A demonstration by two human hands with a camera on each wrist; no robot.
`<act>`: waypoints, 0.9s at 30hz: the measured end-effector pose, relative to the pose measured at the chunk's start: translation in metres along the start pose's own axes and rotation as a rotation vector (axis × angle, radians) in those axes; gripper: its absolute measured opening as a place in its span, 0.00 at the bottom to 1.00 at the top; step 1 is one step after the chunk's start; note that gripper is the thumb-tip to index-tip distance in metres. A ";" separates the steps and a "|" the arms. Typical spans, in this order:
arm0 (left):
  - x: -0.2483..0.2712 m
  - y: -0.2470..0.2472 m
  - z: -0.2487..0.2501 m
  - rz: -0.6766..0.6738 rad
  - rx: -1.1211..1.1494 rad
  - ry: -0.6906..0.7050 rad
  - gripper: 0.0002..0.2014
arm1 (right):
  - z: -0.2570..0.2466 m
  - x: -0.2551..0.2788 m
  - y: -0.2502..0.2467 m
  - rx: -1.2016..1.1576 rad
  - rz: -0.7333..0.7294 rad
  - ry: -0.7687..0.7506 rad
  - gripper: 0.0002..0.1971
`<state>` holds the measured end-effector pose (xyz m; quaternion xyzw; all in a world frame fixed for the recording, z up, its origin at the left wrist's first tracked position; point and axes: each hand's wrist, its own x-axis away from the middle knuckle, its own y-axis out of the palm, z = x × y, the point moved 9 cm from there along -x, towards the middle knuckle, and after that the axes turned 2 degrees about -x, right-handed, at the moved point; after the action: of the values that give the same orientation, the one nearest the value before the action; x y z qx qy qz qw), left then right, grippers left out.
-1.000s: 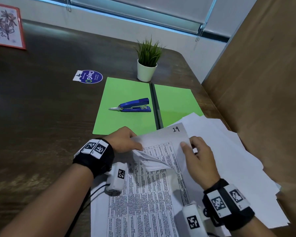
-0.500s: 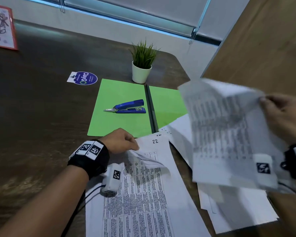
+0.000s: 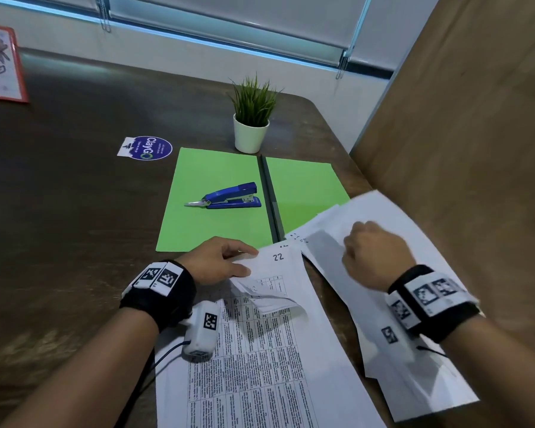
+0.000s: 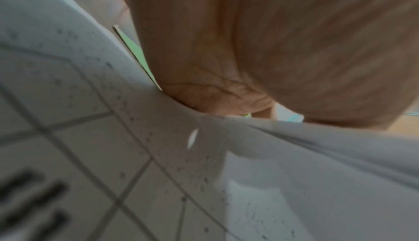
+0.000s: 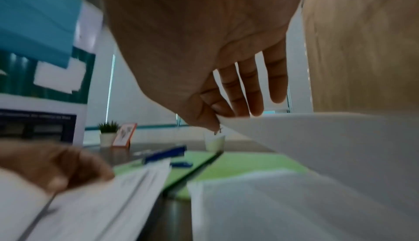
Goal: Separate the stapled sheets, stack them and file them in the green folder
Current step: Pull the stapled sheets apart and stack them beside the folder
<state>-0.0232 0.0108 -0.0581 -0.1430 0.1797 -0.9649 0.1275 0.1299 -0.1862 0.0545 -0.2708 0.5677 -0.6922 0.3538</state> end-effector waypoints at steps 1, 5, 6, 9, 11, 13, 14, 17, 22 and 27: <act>0.000 0.000 0.001 -0.004 -0.008 0.003 0.19 | -0.005 0.001 0.019 0.016 -0.055 0.005 0.12; 0.001 0.001 0.004 -0.016 0.003 0.012 0.20 | -0.004 0.002 0.067 -0.042 -0.219 0.068 0.16; 0.001 0.001 0.004 -0.016 0.003 0.016 0.18 | -0.004 0.003 0.071 -0.099 -0.251 0.088 0.19; 0.000 -0.002 0.002 -0.003 -0.016 0.025 0.12 | -0.002 0.001 0.065 -0.313 -0.180 0.151 0.20; 0.000 -0.003 0.000 -0.003 -0.030 0.033 0.07 | -0.003 0.001 0.058 -0.458 -0.076 0.193 0.15; 0.001 -0.002 0.001 -0.006 -0.024 0.044 0.02 | -0.014 0.004 0.058 -0.609 -0.046 0.193 0.11; 0.003 -0.002 0.002 -0.002 -0.018 0.044 0.03 | -0.023 0.005 0.061 -0.681 -0.052 0.178 0.09; 0.008 0.000 0.005 0.004 0.017 0.005 0.19 | -0.043 0.010 0.071 -0.800 -0.078 0.141 0.06; 0.008 -0.001 -0.003 0.027 0.056 -0.102 0.35 | -0.053 0.017 0.077 -1.052 -0.068 0.157 0.26; 0.002 -0.002 -0.006 0.041 0.027 -0.041 0.02 | -0.055 0.021 0.072 -1.211 -0.069 0.168 0.24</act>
<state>-0.0276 0.0137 -0.0620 -0.1571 0.1667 -0.9614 0.1526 0.0879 -0.1778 -0.0278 -0.3864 0.8772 -0.2766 0.0683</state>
